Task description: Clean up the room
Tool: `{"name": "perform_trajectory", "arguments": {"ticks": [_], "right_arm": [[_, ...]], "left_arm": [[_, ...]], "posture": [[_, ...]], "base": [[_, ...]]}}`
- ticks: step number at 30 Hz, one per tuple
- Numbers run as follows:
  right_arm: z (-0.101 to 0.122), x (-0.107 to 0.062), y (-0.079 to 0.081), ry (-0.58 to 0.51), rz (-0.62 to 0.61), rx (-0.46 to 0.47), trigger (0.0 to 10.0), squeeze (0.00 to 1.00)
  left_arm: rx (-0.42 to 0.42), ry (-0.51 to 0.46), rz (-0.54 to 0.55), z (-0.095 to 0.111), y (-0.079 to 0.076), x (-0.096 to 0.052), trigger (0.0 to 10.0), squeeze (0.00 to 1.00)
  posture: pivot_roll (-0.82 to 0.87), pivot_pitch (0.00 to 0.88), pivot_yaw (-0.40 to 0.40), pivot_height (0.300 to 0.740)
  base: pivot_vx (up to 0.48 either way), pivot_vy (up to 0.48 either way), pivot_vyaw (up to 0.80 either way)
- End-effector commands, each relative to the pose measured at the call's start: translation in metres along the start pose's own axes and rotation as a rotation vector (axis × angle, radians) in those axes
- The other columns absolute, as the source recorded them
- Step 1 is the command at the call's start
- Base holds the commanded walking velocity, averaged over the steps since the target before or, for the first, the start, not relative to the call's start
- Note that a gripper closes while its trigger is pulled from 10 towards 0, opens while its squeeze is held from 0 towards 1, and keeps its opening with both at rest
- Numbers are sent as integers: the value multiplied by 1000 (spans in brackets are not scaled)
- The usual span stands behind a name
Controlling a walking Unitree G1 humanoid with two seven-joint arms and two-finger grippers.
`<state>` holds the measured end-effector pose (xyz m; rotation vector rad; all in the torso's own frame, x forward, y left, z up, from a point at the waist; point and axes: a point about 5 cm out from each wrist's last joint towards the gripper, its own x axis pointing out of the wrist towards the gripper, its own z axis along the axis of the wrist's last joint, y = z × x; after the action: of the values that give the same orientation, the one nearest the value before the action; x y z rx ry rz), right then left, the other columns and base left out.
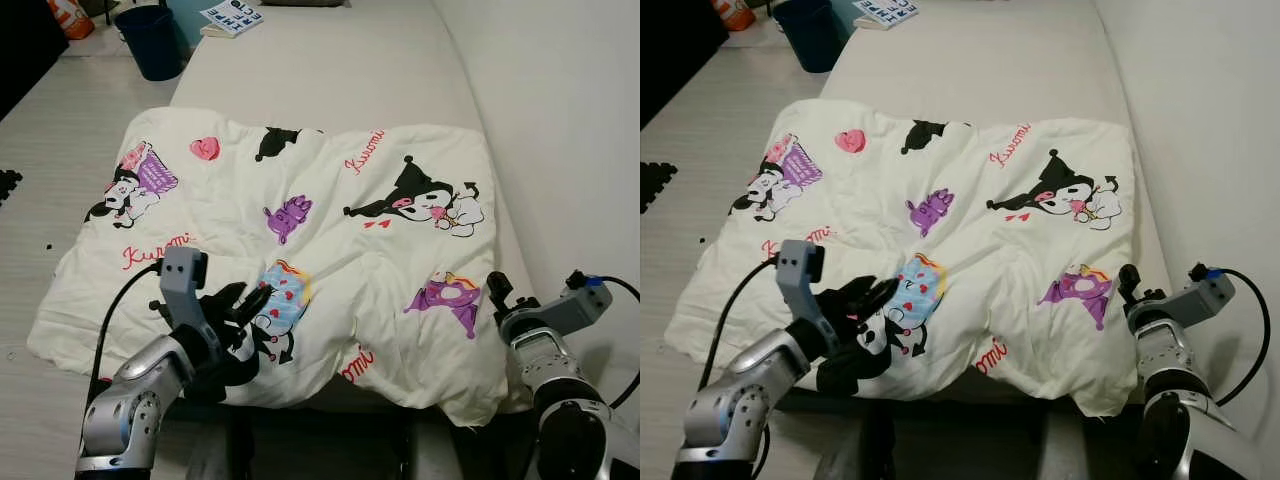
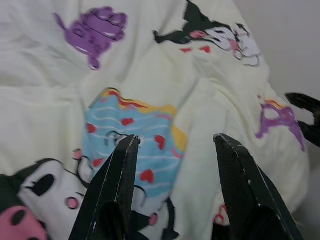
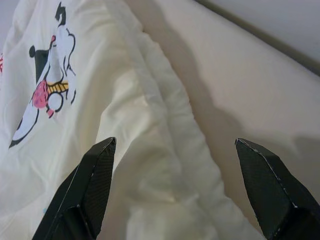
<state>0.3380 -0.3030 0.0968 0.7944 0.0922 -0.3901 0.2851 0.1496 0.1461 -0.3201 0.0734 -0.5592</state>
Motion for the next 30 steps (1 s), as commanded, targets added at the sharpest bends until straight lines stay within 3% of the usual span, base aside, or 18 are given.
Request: {"name": "perform_trajectory", "arguments": {"ticks": [1, 3, 5, 7, 16, 19, 23, 25, 26, 27, 30], "right_arm": [[3, -1, -7, -9, -24, -2, 10000, 0], [4, -1, -6, -7, -19, -13, 10000, 0], [-8, -2, -3, 83, 37, -148, 10000, 0], [-15, -3, -2, 129, 68, -193, 10000, 0], [-37, -7, 11, 245, 242, -159, 10000, 0], [-45, -8, 13, 290, 281, -210, 10000, 0], [-50, -10, 7, 337, 241, -384, 10000, 0], [-50, -10, 7, 337, 240, -398, 10000, 0], [-48, -9, 6, 328, 219, -408, 2863, 0], [-46, -8, 6, 319, 207, -408, 0, 0], [-42, -7, 5, 300, 188, -418, 0, 0]], "left_arm": [[4, 36, -5, -6, 1, -5, 10000, 0], [8, 45, -10, -7, 0, -4, 10000, 0], [8, 50, -14, -8, -1, -4, 10000, 0], [4, 50, -18, -8, -1, -4, 10000, 0], [-28, 55, -92, -6, -9, -6, 10000, 0], [-19, 71, -118, -8, -13, -6, 10000, 0], [-1, 83, -116, -10, -13, -4, 10000, 0], [1, 84, -113, -10, -13, -4, 10000, 0], [6, 86, -108, -10, -12, -4, 10000, 0], [10, 88, -104, -10, -11, -3, 10000, 0], [14, 88, -92, -10, -10, -3, 10000, 0]], "posture": [[129, 282, 42, 559], [129, 282, 42, 559], [126, 278, 42, 559], [126, 275, 41, 559], [127, 267, 46, 559], [127, 267, 46, 559], [126, 261, 50, 559], [126, 260, 50, 559], [126, 260, 50, 559], [127, 261, 50, 559], [127, 262, 49, 559]], "base": [[0, 0, 0], [0, 0, 0], [0, 0, 0], [0, 0, 0], [0, 0, 0], [0, 0, 0], [0, 0, 0], [0, 0, 0], [0, 0, 0], [0, 0, 0], [0, 0, 0]]}}
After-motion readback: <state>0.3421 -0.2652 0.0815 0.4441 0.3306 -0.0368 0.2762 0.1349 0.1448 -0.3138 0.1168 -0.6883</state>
